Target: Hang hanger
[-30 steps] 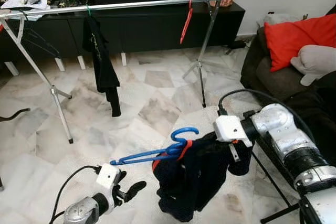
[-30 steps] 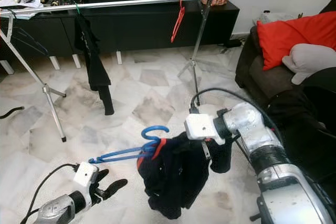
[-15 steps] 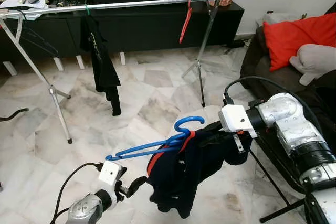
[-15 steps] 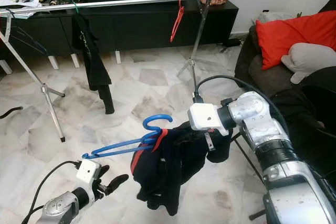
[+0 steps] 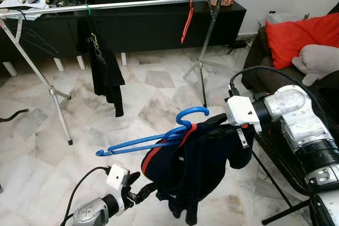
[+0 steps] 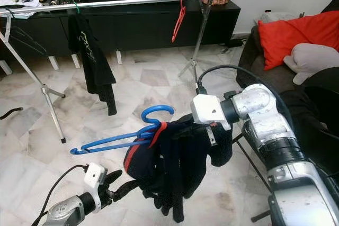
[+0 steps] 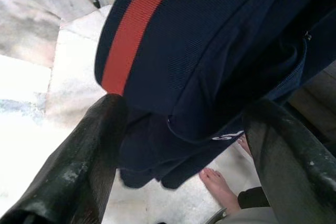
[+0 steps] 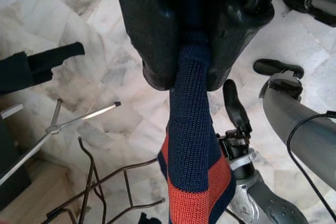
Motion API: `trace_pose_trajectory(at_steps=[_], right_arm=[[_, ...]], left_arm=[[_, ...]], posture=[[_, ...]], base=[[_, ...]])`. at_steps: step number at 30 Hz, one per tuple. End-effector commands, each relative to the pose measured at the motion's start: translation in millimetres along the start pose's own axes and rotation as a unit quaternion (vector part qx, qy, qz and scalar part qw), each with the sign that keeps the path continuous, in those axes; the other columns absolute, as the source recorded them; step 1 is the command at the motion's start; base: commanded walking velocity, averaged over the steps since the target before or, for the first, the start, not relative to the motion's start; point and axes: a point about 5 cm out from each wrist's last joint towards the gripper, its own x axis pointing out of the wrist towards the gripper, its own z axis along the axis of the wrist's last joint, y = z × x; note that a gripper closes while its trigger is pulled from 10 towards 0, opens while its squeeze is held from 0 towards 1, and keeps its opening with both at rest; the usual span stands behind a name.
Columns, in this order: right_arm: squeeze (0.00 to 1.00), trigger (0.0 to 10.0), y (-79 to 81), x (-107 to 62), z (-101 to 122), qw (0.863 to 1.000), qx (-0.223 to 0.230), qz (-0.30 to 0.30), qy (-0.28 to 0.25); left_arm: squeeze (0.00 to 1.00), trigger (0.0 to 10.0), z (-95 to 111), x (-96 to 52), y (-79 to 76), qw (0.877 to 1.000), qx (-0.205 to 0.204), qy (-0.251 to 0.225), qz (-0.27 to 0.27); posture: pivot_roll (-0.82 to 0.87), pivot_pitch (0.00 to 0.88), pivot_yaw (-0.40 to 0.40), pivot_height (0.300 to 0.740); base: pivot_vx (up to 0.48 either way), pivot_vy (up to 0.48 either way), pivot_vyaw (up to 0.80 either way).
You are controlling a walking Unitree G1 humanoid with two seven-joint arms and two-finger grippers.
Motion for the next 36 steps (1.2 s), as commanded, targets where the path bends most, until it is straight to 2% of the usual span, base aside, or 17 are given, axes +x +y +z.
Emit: trace_pose_trajectory(at_steps=[1,3,5,8,11,16,19,24,30,31,32,33,36], right_arm=[[0.00,0.0,-2.7,-8.7,9,1.000,-0.020,-0.012,-0.011],[0.00,0.0,-2.4,-9.4,10,1.000,-0.020,-0.011,-0.011],[0.00,0.0,-1.8,-10.0,10,1.000,-0.019,-0.009,-0.010],[0.00,0.0,-1.0,-10.3,11,1.000,-0.019,-0.007,-0.009],[0.00,0.0,-0.2,-10.0,11,1.000,-0.018,-0.005,-0.010],[0.00,0.0,0.3,-8.9,13,1.000,-0.018,-0.002,-0.012],[0.00,0.0,0.8,-8.5,14,1.000,-0.018,0.001,-0.012],[0.00,0.0,1.5,-8.5,15,1.000,-0.018,0.003,-0.013],[0.00,0.0,2.8,-8.1,15,1.000,-0.017,0.006,-0.013],[0.00,0.0,2.7,-8.5,15,1.000,-0.017,0.005,-0.012],[0.00,0.0,2.7,-8.6,15,1.000,-0.017,0.005,-0.012],[0.00,0.0,2.6,-8.6,15,1.000,-0.017,0.005,-0.012],[0.00,0.0,2.4,-8.5,15,1.000,-0.016,0.004,-0.011]], left_arm=[[0.00,10.0,4,0.6,3.5,1.000,0.028,0.002,0.012],[0.00,10.0,12,0.9,12.1,0.997,0.051,-0.008,0.057],[0.00,10.0,16,0.5,16.2,0.995,0.061,-0.015,0.077],[0.00,10.0,19,0.7,17.7,0.995,0.065,-0.020,0.079],[0.00,10.0,22,3.1,16.2,0.996,0.062,-0.026,0.066],[0.00,10.0,23,11.9,5.1,0.999,0.043,-0.026,0.001],[0.00,10.0,23,16.4,-0.6,0.998,0.048,-0.018,-0.028],[0.00,10.0,28,19.3,2.6,0.998,0.061,-0.024,-0.002],[0.00,10.0,28,21.4,-1.4,0.998,0.050,-0.024,-0.027],[0.00,5.1,26,21.3,-3.5,0.998,0.045,-0.021,-0.040],[0.00,3.0,25,21.1,-4.6,0.998,0.039,-0.020,-0.047],[0.00,0.0,22,20.6,-7.1,0.997,0.031,-0.015,-0.063],[0.00,0.0,21,20.8,-8.8,0.997,0.029,-0.012,-0.073]], posture=[[-0.09,0.124,-0.075,0.721],[-0.10,0.123,-0.076,0.721],[-0.10,0.122,-0.077,0.721],[-0.10,0.123,-0.078,0.721],[-0.10,0.122,-0.079,0.721],[-0.11,0.119,-0.083,0.721],[-0.11,0.115,-0.084,0.721],[-0.11,0.113,-0.085,0.721],[-0.11,0.108,-0.084,0.721],[-0.11,0.108,-0.084,0.721],[-0.11,0.106,-0.084,0.721],[-0.11,0.106,-0.084,0.721],[-0.11,0.106,-0.084,0.721]], base=[[0.000,0.000,0.00],[0.000,0.000,0.00],[0.000,0.000,0.00],[0.000,0.000,0.00],[0.000,0.000,0.00],[0.000,0.000,0.00],[0.000,0.000,0.00],[0.000,0.000,0.00],[0.000,0.000,0.00],[0.000,0.000,0.00],[0.000,0.000,0.00],[0.000,0.000,0.00],[0.000,0.000,0.00]])
